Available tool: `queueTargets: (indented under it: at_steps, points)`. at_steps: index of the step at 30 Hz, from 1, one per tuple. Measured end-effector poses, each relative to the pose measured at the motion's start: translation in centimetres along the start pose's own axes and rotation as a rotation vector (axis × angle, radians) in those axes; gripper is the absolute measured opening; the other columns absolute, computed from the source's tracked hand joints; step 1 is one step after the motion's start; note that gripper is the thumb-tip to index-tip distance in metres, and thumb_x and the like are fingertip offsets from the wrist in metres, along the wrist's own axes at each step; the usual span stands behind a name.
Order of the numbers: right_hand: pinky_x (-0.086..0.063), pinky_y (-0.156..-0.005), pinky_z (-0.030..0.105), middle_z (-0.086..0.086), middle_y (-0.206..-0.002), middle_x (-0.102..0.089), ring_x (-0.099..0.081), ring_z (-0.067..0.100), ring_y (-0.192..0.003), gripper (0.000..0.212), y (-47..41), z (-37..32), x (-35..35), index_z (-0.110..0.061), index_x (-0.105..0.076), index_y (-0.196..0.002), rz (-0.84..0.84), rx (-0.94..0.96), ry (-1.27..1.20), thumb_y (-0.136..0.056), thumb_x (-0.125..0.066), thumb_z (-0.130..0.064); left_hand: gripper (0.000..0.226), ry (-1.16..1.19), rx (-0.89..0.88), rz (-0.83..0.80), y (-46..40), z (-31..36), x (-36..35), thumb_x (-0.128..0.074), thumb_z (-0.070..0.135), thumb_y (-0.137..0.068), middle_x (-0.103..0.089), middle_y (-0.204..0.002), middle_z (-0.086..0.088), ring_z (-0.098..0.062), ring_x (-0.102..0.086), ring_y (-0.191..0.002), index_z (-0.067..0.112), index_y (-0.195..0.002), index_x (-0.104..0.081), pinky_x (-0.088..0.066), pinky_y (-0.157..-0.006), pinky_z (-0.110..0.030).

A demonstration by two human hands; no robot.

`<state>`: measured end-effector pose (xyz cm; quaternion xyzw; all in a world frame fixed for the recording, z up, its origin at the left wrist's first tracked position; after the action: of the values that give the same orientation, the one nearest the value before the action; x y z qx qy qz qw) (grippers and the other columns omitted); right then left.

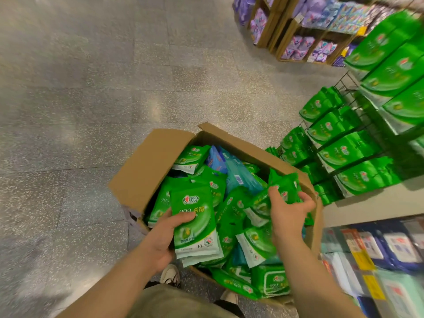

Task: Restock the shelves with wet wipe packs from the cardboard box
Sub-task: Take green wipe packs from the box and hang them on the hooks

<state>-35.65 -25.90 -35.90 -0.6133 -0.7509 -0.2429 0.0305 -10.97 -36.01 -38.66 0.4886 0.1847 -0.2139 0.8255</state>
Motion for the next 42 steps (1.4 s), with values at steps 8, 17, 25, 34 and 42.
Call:
queueTargets:
  at_steps: [8,17,25,34,42]
  points:
    - [-0.058,-0.087,0.049,0.001,-0.111,-0.069,-0.069,0.024,-0.094,0.076,0.7,4.1,6.5,-0.028,-0.057,-0.119,0.067,-0.135,0.064,-0.053,-0.082,-0.057,0.068,-0.087,0.02,-0.042,-0.7,-1.3,-2.9,-0.082,0.005,-0.068,-0.075,-0.115,-0.02,-0.04,-0.074,-0.1,0.006,-0.133,-0.062,-0.056,-0.095,-0.053]
    - [-0.058,-0.095,0.049,0.005,-0.124,-0.067,-0.069,0.028,-0.107,0.116,0.1,8.0,6.1,-0.027,-0.05,-0.136,0.033,-0.286,0.022,-0.037,-0.095,-0.067,0.067,-0.136,0.04,-0.059,-0.8,-2.8,-3.1,-0.083,0.007,-0.066,-0.075,-0.113,-0.021,-0.039,-0.076,-0.096,0.006,-0.13,-0.064,-0.057,-0.088,-0.049]
    - [-0.058,-0.089,0.059,0.015,-0.129,-0.059,-0.065,0.039,-0.107,0.121,2.6,9.2,4.3,-0.02,-0.034,-0.134,0.019,-0.458,0.002,-0.032,-0.093,-0.052,0.07,-0.143,0.036,-0.038,-1.0,-2.9,-2.4,-0.085,0.009,-0.065,-0.075,-0.115,-0.021,-0.041,-0.073,-0.103,0.007,-0.131,-0.063,-0.055,-0.096,-0.057]
    - [-0.06,-0.063,0.055,0.02,-0.101,-0.076,-0.075,0.038,-0.081,0.043,1.6,7.0,2.0,-0.007,-0.067,-0.116,-0.14,-0.706,-0.239,-0.081,-0.087,-0.021,0.077,-0.128,0.003,-0.041,-0.6,-2.5,-1.3,-0.084,0.017,-0.062,-0.074,-0.117,-0.02,-0.043,-0.072,-0.106,0.011,-0.134,-0.06,-0.054,-0.098,-0.061]
    - [-0.061,-0.076,0.06,0.011,-0.11,-0.077,-0.076,0.036,-0.092,0.068,3.6,6.9,1.2,-0.012,-0.061,-0.129,-0.139,-0.569,-0.301,-0.072,-0.093,-0.029,0.068,-0.116,-0.024,-0.018,-0.4,-1.2,0.3,-0.083,0.01,-0.068,-0.076,-0.111,-0.021,-0.039,-0.076,-0.092,0.009,-0.132,-0.059,-0.06,-0.082,-0.05]
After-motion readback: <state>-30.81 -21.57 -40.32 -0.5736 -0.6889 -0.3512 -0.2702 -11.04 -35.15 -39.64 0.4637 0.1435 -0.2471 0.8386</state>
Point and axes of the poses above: each hand's wrist, its own y-axis away from the middle knuckle, its own x-axis out of the back of the hand, z = x × y, the point moved 2 cm from there along -y, towards the middle knuckle
